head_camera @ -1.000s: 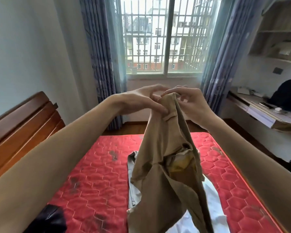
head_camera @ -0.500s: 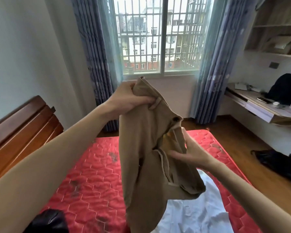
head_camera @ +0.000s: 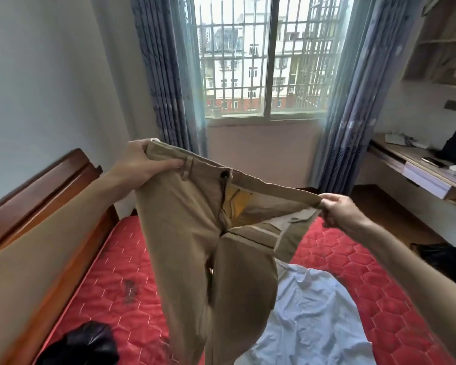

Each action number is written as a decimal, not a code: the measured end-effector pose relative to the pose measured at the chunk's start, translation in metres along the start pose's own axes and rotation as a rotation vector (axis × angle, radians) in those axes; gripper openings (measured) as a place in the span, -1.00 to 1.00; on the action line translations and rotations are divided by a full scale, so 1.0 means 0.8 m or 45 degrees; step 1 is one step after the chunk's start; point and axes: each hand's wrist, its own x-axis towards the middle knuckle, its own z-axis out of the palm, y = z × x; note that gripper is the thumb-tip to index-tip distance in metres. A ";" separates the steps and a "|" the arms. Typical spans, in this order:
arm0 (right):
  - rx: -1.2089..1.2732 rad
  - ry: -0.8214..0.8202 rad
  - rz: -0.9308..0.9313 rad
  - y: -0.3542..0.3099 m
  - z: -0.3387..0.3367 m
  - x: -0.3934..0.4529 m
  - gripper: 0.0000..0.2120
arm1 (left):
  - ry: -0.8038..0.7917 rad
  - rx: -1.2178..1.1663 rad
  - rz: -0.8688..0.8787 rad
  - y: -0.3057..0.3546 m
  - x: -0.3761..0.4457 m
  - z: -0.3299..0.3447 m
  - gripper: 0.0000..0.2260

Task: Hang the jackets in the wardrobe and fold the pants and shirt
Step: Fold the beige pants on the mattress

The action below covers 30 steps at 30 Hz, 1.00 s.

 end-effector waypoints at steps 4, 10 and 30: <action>0.310 -0.650 0.109 -0.073 -0.037 0.002 -0.78 | 0.024 -0.051 -0.102 -0.030 -0.013 -0.027 -0.54; -0.848 -0.185 -0.643 -0.114 0.004 -0.023 -0.85 | -0.072 -0.171 -0.262 -0.034 -0.020 -0.046 -0.54; -0.246 0.248 -0.493 -0.149 0.086 0.001 -0.75 | -0.078 -0.636 -0.830 -0.030 -0.023 -0.030 -0.87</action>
